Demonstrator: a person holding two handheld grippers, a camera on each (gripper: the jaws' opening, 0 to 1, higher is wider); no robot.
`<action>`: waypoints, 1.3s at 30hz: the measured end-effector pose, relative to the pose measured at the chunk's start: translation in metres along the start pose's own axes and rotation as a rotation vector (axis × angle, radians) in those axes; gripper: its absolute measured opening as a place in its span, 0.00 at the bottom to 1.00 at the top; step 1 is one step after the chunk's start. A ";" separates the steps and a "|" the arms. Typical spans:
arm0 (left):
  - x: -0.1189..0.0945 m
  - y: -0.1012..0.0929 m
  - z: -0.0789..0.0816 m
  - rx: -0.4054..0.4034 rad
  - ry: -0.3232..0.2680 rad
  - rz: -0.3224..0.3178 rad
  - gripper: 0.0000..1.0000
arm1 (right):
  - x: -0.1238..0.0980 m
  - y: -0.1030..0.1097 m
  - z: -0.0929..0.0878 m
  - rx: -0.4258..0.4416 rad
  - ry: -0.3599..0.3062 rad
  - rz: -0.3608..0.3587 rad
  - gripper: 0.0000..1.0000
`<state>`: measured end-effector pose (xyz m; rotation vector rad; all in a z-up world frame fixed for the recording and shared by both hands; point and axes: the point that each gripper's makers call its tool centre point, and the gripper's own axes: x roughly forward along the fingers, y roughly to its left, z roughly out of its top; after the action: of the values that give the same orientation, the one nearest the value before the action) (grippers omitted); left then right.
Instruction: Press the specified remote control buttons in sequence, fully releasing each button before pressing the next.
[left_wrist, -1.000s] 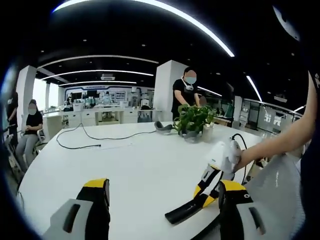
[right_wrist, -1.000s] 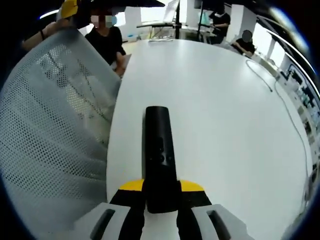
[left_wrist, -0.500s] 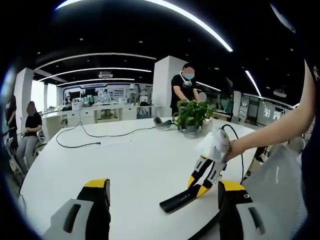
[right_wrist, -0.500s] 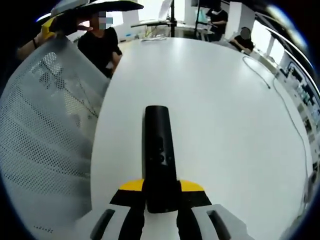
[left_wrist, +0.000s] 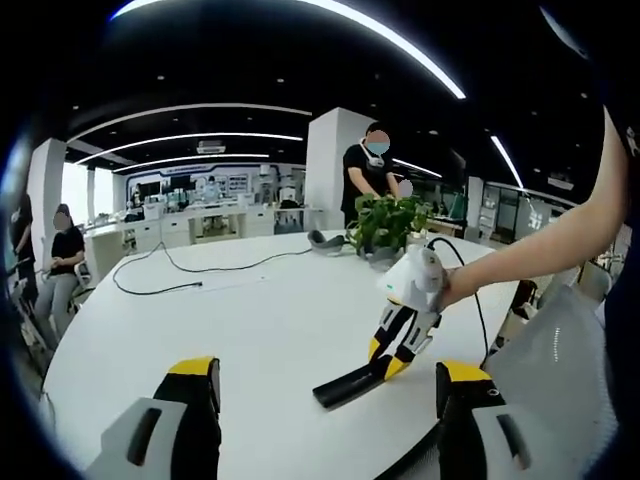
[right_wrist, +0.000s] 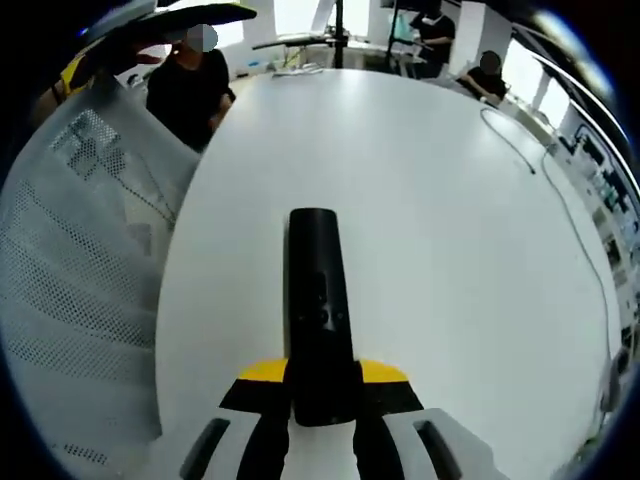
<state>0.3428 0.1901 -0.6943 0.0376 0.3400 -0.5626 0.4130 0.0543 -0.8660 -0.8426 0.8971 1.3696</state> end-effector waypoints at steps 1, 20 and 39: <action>0.000 0.000 0.000 -0.001 -0.002 0.000 0.94 | 0.000 -0.002 0.000 -0.001 0.002 -0.002 0.21; 0.001 0.002 -0.002 -0.001 0.012 0.008 0.94 | -0.001 -0.039 -0.003 -0.009 0.035 0.000 0.21; 0.001 0.002 -0.005 -0.007 0.028 0.004 0.93 | -0.003 -0.070 -0.005 0.002 0.061 -0.005 0.21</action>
<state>0.3436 0.1920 -0.6998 0.0393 0.3690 -0.5576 0.4831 0.0466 -0.8671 -0.8884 0.9433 1.3443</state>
